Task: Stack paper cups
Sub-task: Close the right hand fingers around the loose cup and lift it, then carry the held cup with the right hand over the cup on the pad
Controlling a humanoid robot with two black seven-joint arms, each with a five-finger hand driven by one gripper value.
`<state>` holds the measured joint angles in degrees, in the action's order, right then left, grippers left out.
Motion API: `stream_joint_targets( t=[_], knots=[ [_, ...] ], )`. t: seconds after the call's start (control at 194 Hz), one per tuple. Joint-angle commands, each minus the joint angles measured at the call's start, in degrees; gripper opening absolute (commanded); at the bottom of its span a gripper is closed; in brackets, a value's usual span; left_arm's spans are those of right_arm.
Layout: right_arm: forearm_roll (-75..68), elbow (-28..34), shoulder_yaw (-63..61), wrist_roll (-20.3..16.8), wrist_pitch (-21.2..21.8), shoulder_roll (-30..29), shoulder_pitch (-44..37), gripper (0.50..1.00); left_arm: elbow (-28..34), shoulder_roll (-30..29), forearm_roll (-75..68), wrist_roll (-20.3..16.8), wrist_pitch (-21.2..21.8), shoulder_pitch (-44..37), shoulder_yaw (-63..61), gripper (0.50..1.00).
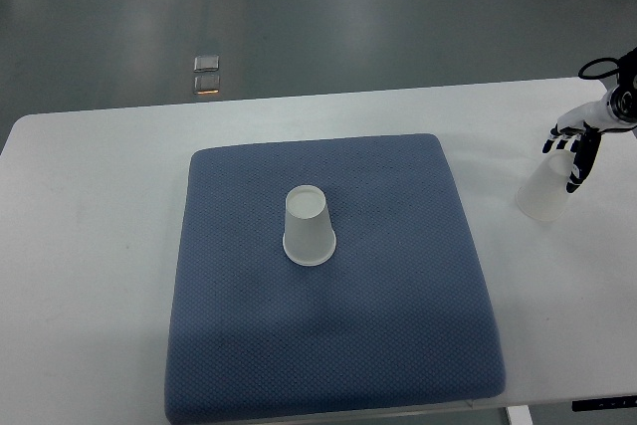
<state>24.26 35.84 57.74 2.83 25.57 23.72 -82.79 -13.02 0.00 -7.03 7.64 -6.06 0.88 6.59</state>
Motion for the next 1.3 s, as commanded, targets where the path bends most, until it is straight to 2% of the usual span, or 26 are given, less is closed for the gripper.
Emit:
stream_joint_targets(
  t=[0.0,0.031,0.129,0.186,0.243,0.341,0.465,0.687,0.976,1.296],
  knots=[
    [0.0,0.0,-0.1,0.1,-0.7,-0.1,0.4,0.83,0.0,0.0,0.0,0.0,0.0,0.0,0.0,1.0],
    [0.0,0.0,-0.1,0.1,-0.9,-0.1,0.4,0.825,0.0,0.0,0.0,0.0,0.0,0.0,0.0,1.0],
    [0.0,0.0,-0.3,0.1,-0.9,-0.1,0.5,0.762,0.1,0.0,0.0,0.0,0.0,0.0,0.0,1.0],
    [0.0,0.0,-0.3,0.1,-0.9,-0.1,0.6,0.754,0.1,0.0,0.0,0.0,0.0,0.0,0.0,1.0],
    [0.0,0.0,-0.3,0.1,-0.8,0.0,0.6,0.687,0.1,0.0,0.0,0.0,0.0,0.0,0.0,1.0],
    [0.2,0.0,-0.3,0.1,-0.2,0.1,0.3,0.66,0.0,0.0,0.0,0.0,0.0,0.0,0.0,1.0],
    [0.5,0.5,-0.1,0.2,1.3,1.6,-0.7,0.66,-0.1,0.0,0.0,-0.1,0.0,0.0,0.0,1.0],
    [2.2,1.5,0.5,0.3,9.4,5.6,-11.2,0.664,-0.5,0.0,0.0,0.0,0.0,0.0,-0.1,1.0],
    [9.2,2.3,0.1,0.6,9.4,10.1,-25.1,0.666,-0.7,0.0,-0.1,-0.1,0.0,0.1,-0.2,1.0],
    [12.5,11.2,0.3,0.1,9.4,12.8,-36.0,0.666,-0.8,0.0,-0.1,-0.1,0.0,0.1,-0.2,1.0]
  ],
)
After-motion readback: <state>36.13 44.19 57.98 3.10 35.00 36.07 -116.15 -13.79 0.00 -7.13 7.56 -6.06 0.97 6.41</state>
